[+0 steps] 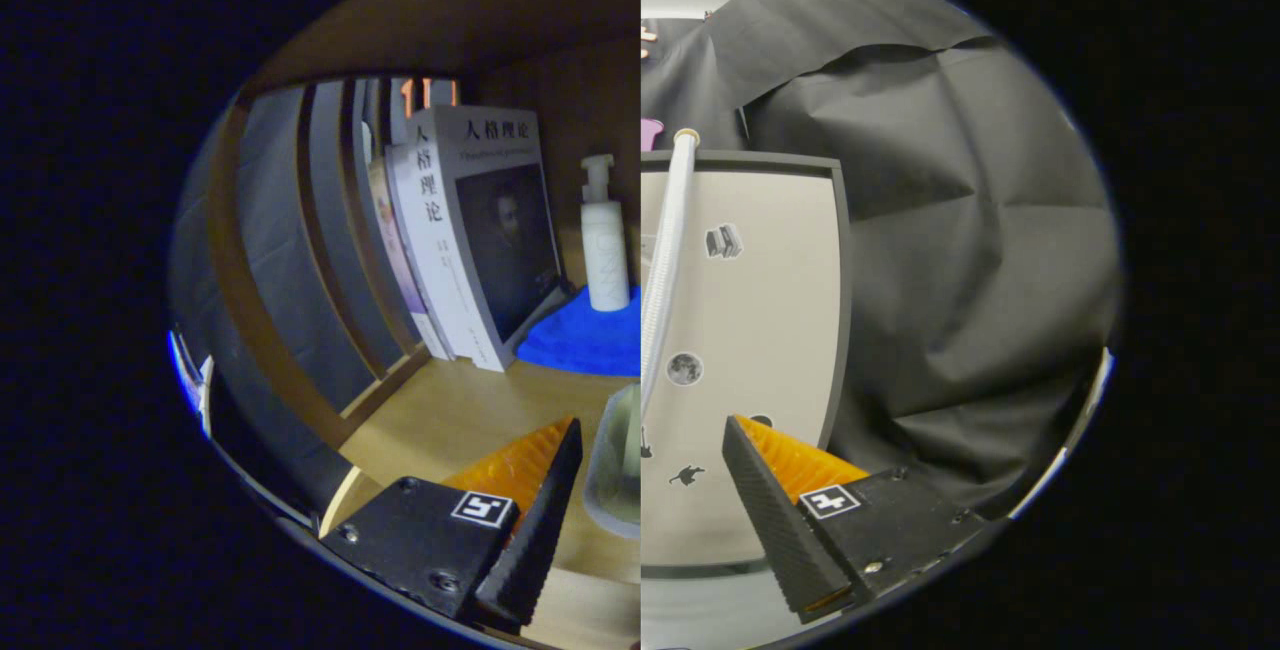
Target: Pull open the drawer, take out the items inside it, and place them on the countertop above the cabinet.
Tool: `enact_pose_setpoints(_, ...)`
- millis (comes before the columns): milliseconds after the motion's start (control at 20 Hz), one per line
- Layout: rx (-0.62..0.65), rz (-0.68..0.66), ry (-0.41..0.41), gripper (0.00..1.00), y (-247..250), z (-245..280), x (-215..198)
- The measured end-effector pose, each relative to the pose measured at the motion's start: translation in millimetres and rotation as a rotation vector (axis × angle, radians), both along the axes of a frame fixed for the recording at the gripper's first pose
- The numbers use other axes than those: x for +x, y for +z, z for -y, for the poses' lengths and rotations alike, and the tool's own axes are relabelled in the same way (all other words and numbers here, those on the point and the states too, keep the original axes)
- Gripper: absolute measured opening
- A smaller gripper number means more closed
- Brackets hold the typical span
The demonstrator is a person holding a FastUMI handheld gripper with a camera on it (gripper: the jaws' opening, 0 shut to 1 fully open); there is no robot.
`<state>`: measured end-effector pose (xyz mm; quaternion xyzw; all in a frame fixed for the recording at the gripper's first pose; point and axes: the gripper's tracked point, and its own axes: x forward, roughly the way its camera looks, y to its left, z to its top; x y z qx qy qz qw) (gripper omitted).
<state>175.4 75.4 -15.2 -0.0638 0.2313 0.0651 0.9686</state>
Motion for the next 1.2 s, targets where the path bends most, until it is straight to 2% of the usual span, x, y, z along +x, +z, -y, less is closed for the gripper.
enact_pose_setpoints(200, -0.024, 0.094, 0.019, 0.92, 10, 4, -44)
enact_pose_setpoints(400, 0.015, 0.152, 0.034, 0.94, 9, 4, -97)
enact_pose_setpoints(700, 0.016, 0.273, 0.000, 0.97, 4, 22, -176)
enact_pose_setpoints(1000, 0.025, 0.334, -0.102, 0.98, -43, 53, -251)
enact_pose_setpoints(1200, 0.027, 0.326, -0.101, 0.98, -74, 51, -276)
